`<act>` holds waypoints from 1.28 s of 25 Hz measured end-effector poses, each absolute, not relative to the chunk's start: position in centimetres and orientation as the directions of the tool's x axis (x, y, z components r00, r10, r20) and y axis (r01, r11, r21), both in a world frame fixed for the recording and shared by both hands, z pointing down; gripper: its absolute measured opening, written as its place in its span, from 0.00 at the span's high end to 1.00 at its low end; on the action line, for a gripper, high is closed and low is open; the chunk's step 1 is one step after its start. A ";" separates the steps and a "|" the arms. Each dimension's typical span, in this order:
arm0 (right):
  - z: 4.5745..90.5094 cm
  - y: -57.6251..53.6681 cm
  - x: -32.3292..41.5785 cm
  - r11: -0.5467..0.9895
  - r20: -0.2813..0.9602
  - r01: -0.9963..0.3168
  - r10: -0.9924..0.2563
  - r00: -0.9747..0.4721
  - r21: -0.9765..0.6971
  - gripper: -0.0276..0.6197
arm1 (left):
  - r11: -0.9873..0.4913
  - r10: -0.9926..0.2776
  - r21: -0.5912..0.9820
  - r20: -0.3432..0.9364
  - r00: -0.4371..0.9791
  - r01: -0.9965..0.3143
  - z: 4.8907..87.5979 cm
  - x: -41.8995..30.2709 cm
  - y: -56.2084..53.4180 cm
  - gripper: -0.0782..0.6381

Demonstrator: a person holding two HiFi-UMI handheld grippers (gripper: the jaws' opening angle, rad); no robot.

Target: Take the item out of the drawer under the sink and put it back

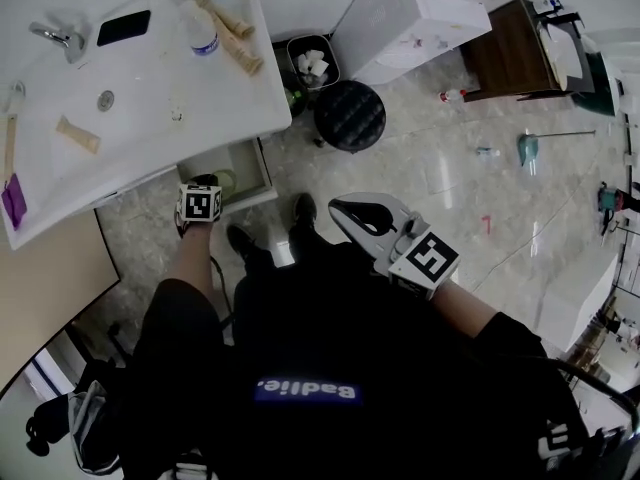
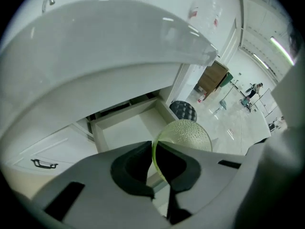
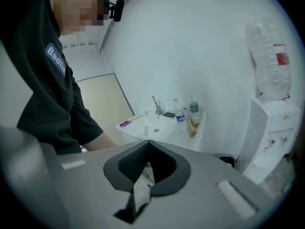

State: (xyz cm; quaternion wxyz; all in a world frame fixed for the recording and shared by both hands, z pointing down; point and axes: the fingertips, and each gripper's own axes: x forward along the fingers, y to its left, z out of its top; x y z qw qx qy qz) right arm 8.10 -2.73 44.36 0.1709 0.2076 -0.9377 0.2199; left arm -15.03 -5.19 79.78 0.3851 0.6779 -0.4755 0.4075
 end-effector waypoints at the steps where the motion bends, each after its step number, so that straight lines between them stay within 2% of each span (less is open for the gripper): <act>1: 44.0 -2.6 7.9 0.817 0.402 -0.463 -0.317 -0.859 -0.343 0.95 | -0.254 -0.339 0.138 0.914 0.222 -0.957 79.0 -14.9 -5.1 0.86; 7: 42.7 -2.4 7.1 0.812 0.356 -0.468 -0.347 -0.868 -0.348 0.95 | -0.296 -0.407 0.167 0.869 0.282 -0.941 73.8 -13.8 -4.2 0.86; 14: 40.8 -2.0 4.9 0.838 0.310 -0.425 -0.327 -0.893 -0.342 0.95 | -0.324 -0.498 0.219 0.787 0.362 -0.921 66.3 -12.9 -2.5 0.86; 18: 40.5 -1.9 4.0 0.850 0.329 -0.422 -0.319 -0.889 -0.315 0.95 | -0.344 -0.546 0.241 0.735 0.402 -0.908 61.7 -12.3 -1.9 0.86; 26: 40.8 -2.0 2.1 0.852 0.353 -0.419 -0.304 -0.885 -0.315 0.95 | -0.401 -0.688 0.257 0.548 0.475 -0.879 50.4 -10.0 -1.9 0.86; 32: 40.3 -2.5 0.5 0.854 0.326 -0.414 -0.312 -0.892 -0.315 0.95 | -0.451 -0.738 0.248 0.436 0.515 -0.857 44.7 -9.4 -1.1 0.86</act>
